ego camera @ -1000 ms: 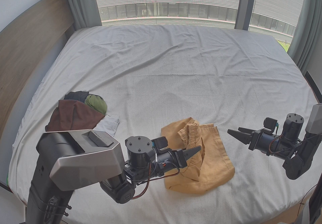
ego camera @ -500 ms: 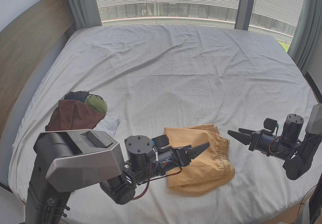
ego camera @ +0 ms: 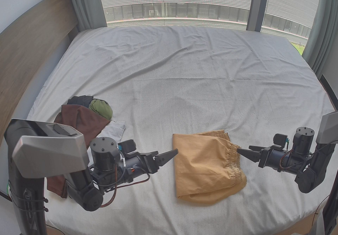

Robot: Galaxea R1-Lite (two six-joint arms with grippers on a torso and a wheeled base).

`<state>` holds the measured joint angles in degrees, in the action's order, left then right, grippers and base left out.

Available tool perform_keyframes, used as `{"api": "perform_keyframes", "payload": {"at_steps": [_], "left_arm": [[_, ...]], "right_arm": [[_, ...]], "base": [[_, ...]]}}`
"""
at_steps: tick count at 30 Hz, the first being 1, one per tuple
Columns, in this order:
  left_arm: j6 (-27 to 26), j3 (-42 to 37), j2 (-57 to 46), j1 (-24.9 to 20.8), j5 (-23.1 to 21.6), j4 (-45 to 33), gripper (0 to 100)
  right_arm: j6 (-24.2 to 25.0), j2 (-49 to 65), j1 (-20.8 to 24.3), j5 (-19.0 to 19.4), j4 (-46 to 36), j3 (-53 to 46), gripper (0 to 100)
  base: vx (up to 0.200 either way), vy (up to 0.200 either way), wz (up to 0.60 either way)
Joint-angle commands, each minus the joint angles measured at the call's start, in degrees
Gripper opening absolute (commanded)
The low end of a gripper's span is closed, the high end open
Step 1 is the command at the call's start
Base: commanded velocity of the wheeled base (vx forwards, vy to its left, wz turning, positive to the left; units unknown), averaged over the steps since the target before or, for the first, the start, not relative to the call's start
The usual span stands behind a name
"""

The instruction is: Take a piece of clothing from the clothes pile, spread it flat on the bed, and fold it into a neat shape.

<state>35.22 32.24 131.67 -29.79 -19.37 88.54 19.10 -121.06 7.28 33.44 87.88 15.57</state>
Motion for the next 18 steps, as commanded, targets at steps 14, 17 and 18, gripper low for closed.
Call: {"api": "perform_keyframes", "payload": {"at_steps": [14, 17, 18], "left_arm": [[-5.6, -11.2, -6.8, 6.6, -0.7, 0.1, 100], [-5.6, -11.2, -6.9, 6.7, -0.7, 0.1, 100], [-5.6, -11.1, -6.8, 6.8, -0.7, 0.1, 100]], "right_arm": [[-9.0, -9.4, -3.8, -0.1, -0.2, -4.0, 100], [-9.0, -11.3, -4.3, -0.1, -0.2, -3.5, 100], [-9.0, -12.3, -4.5, -0.1, -0.1, -3.4, 100]], "base": [[0.0, 0.0, 0.0], [0.0, 0.0, 0.0], [0.0, 0.0, 0.0]]}}
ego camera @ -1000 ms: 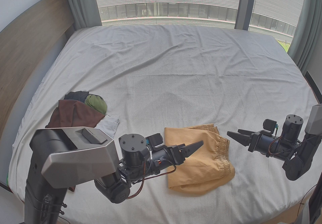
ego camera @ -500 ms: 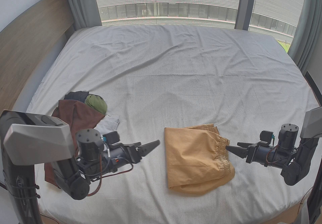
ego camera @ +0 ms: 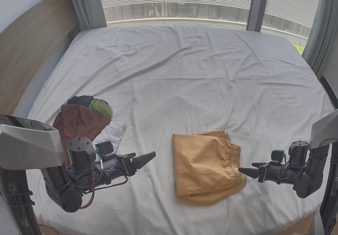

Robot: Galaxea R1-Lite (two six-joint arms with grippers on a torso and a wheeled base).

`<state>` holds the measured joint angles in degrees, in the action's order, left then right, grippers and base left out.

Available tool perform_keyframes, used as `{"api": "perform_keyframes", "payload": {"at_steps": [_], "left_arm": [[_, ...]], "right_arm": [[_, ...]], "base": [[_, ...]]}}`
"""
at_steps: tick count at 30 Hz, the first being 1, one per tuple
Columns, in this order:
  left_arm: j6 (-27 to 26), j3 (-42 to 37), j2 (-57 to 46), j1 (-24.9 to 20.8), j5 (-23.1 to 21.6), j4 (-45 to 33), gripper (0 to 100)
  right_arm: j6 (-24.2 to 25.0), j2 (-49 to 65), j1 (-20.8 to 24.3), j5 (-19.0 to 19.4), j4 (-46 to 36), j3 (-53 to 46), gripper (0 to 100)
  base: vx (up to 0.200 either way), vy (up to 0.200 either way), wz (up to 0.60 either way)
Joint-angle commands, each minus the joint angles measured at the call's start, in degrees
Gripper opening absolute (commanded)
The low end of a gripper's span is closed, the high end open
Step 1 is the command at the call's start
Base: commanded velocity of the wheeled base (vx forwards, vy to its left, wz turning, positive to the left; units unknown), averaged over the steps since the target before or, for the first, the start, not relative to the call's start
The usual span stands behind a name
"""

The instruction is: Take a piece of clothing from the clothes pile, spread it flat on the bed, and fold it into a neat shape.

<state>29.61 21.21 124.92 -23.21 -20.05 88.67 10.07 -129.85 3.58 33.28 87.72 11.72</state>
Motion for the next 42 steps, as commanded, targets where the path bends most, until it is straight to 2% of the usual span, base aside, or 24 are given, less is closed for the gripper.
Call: {"api": "perform_keyframes", "payload": {"at_steps": [1, 24, 34, 42], "left_arm": [[0.0, -0.1, 0.0, 0.1, 0.0, 0.0, 100], [-0.1, 0.4, 1.6, 0.4, 0.3, 0.0, 100], [-0.2, 0.4, 1.6, 0.4, 0.3, 0.0, 100], [-0.2, 0.4, 1.6, 0.4, 0.3, 0.0, 100]], "right_arm": [[0.0, -4.3, -0.8, 0.0, 0.1, 0.9, 100], [1.0, -12.9, 0.8, 0.3, 0.5, 5.0, 100], [6.2, -12.7, 4.9, 0.1, 0.6, 5.2, 100], [7.0, -12.9, 6.3, 0.0, 0.6, 5.8, 100]], "base": [[0.0, 0.0, 0.0], [0.0, 0.0, 0.0], [0.0, 0.0, 0.0], [0.0, 0.0, 0.0]]}}
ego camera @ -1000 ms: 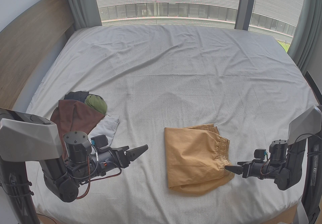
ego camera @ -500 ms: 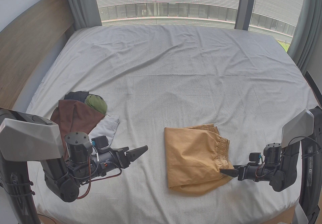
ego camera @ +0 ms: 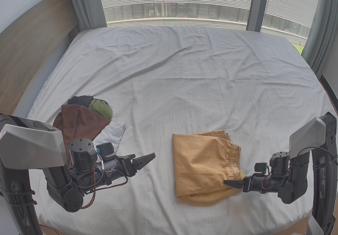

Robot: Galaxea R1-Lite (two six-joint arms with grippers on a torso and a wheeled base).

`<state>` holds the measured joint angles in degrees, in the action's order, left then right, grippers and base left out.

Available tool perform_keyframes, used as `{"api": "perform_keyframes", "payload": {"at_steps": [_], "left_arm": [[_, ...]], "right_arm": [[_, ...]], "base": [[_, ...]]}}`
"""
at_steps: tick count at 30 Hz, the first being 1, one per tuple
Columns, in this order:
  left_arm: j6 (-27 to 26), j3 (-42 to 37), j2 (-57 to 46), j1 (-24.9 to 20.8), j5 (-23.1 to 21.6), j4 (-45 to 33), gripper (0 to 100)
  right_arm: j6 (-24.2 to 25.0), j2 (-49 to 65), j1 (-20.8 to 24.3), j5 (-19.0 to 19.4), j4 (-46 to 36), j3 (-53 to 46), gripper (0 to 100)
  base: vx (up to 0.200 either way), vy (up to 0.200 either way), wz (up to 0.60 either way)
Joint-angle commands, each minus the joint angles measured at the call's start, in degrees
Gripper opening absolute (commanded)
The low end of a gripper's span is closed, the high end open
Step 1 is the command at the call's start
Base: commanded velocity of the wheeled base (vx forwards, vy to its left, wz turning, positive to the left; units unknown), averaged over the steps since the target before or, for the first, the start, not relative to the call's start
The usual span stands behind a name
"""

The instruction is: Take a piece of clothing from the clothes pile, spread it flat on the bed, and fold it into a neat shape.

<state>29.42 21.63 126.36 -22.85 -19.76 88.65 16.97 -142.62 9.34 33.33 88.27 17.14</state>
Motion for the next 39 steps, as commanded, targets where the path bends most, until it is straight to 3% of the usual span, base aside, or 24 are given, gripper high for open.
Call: {"api": "perform_keyframes", "payload": {"at_steps": [1, 7, 11, 12, 23, 27, 30, 39], "left_arm": [[0.0, 0.0, 0.1, 0.0, 0.0, 0.0, 100], [0.0, 0.0, 0.1, 0.0, 0.0, 0.0, 100], [0.0, 0.0, 0.3, 0.0, 0.0, 0.0, 100], [0.0, 0.0, 0.4, 0.0, 0.0, 0.0, 100], [0.0, -0.3, 0.5, 0.0, 0.1, 0.0, 100], [0.0, -0.3, 0.1, 0.1, 0.1, 0.0, 100], [0.0, -0.2, 0.0, 0.1, 0.1, 0.0, 100], [0.0, -0.1, 0.0, 0.4, 0.1, 0.0, 100]], "right_arm": [[0.1, -0.2, 0.7, -0.1, 0.1, 0.6, 100], [0.1, -0.6, 0.8, -0.4, 0.1, 1.0, 100], [0.2, -1.5, 1.3, -3.0, 0.1, 1.9, 100], [0.2, -1.7, 1.4, -3.4, 0.1, 2.0, 0], [0.5, 0.8, 2.5, -2.8, 0.1, 1.1, 0], [0.7, 3.6, 3.1, -0.9, 0.1, 0.6, 0], [2.8, 7.7, 4.4, 0.8, 0.1, 0.4, 0], [5.5, 12.4, 6.8, 0.9, 0.1, 1.0, 0]], "base": [[0.0, 0.0, 0.0], [0.0, 0.0, 0.0], [0.0, 0.0, 0.0], [0.0, 0.0, 0.0], [0.0, 0.0, 0.0], [0.0, 0.0, 0.0], [0.0, 0.0, 0.0], [0.0, 0.0, 0.0]]}}
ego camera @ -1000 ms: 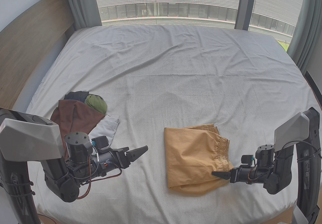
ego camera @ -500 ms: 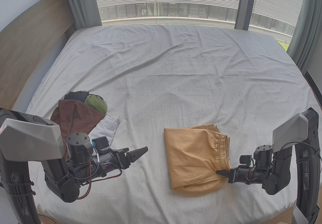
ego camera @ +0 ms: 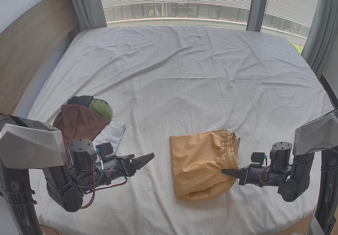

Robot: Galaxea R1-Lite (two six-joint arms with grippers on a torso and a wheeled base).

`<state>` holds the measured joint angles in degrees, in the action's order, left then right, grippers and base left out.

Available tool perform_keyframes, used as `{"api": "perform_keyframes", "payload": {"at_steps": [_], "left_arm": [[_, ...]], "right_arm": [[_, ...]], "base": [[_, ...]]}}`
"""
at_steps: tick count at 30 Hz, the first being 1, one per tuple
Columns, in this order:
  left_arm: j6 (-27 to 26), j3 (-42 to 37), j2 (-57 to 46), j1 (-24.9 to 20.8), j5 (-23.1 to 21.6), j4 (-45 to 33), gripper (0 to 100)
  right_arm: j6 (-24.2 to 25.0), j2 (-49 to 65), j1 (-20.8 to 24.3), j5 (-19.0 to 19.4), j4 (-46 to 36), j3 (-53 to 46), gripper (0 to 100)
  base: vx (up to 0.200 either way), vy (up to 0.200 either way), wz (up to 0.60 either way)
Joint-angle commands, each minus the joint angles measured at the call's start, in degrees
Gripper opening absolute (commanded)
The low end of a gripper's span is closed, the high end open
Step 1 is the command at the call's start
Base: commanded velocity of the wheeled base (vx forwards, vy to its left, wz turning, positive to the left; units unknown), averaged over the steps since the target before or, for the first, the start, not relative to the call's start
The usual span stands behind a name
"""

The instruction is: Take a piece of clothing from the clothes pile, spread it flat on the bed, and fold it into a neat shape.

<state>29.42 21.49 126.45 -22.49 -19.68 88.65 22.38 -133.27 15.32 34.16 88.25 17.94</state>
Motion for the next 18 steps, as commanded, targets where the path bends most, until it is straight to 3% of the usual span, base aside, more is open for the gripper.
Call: {"api": "perform_keyframes", "payload": {"at_steps": [1, 18], "left_arm": [[0.0, 0.0, -0.1, 0.1, 0.0, 0.0, 100], [0.0, -0.1, -0.2, 1.3, -0.1, 0.0, 100]], "right_arm": [[0.1, 3.0, 0.8, 0.0, 0.1, 0.2, 0], [5.0, 11.0, 3.5, -0.1, 0.0, 5.3, 0]], "base": [[0.0, 0.0, 0.0], [0.0, 0.0, 0.0]]}}
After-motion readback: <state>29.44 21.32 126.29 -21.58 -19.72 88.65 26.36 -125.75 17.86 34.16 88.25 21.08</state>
